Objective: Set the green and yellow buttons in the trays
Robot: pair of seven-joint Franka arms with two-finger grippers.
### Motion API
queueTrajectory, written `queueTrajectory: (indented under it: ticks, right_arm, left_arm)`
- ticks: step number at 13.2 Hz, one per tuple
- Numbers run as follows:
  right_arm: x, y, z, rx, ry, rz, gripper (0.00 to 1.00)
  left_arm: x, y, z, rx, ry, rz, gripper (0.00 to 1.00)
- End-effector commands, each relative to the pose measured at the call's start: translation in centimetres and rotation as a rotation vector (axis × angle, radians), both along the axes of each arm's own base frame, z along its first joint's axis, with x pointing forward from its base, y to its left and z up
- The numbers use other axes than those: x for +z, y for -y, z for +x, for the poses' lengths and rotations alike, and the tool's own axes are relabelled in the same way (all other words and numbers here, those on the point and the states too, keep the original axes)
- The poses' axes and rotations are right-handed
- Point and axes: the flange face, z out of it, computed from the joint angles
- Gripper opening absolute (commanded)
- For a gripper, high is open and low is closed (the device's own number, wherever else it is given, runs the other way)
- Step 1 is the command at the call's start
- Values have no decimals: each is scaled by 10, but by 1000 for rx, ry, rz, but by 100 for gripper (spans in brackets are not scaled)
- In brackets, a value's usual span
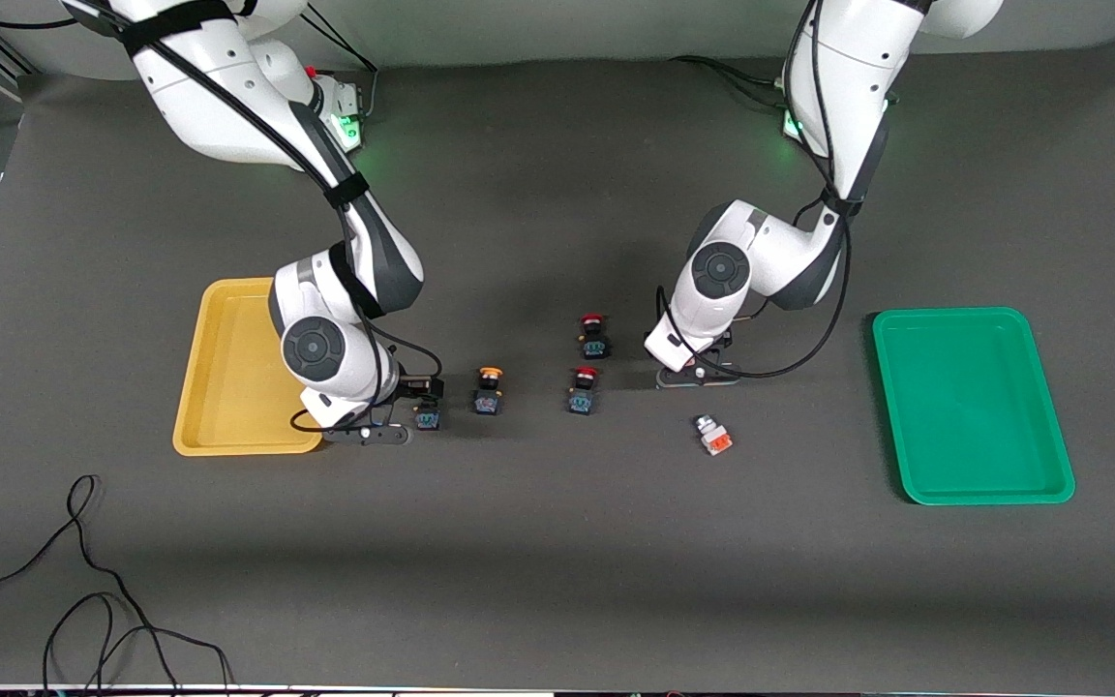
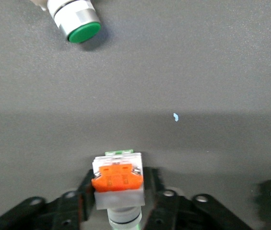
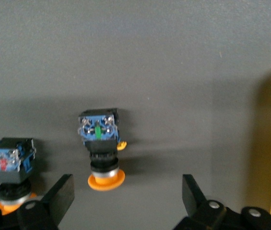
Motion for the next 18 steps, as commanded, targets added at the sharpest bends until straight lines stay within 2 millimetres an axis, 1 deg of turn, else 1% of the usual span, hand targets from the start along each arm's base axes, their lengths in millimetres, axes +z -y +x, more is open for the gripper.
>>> queueTrajectory:
  ticks: [1, 2, 3, 4, 5, 6, 7, 8, 9, 10, 11, 12, 13, 15, 16, 17, 18]
  right_arm:
    - [-17, -4, 6, -26, 37, 9, 100]
    - [-23, -4, 7, -28, 49, 11, 100]
    - [-31, -3, 8, -29, 61, 13, 100]
    - [-36, -5, 9, -27, 73, 16, 100]
    - [-41, -3, 9, -29, 76, 16, 100]
    - [-43, -4, 10, -29, 79, 16, 100]
    - [-43, -4, 10, -29, 81, 16, 99]
    - [-44, -3, 10, -28, 81, 16, 83]
    - [-44, -3, 10, -26, 81, 16, 57]
    - [-44, -3, 10, -25, 81, 17, 26]
    - [-44, -2, 11, -20, 81, 17, 1]
    - [-44, 0, 11, -23, 80, 16, 0]
    - [-42, 1, 11, -28, 76, 16, 0]
    - [-22, 3, 14, -35, 82, 20, 0]
    - [0, 3, 15, -39, 75, 22, 0]
    - [27, 6, 15, -46, 58, 22, 0]
    - [60, 22, 15, -62, 31, 9, 0]
  left_arm:
    - [11, 0, 6, 29, 17, -13, 18]
    - [20, -1, 9, 35, 23, -17, 17]
    - [39, -6, 16, 48, 44, -30, 14]
    - [68, -15, 26, 80, 71, -51, 13]
    - [103, -17, 27, 104, 66, -52, 12]
    - [144, -18, 28, 122, 56, -49, 19]
    - [190, -21, 28, 129, 32, -38, 19]
    - [232, -28, 34, 138, 10, -27, 19]
    - [267, -34, 37, 142, -25, -9, 19]
    - [297, -39, 41, 141, -55, 7, 19]
    - [320, -54, 48, 156, -73, 17, 19]
    - [329, -68, 51, 124, -91, 22, 19]
    - [334, -91, 57, 79, -105, 23, 19]
    - [336, -162, 75, 9, -134, 21, 19]
    - [336, -200, 83, -14, -141, 16, 19]
    - [336, -242, 91, -37, -140, 18, 19]
    - [332, -279, 98, -83, -139, 27, 19]
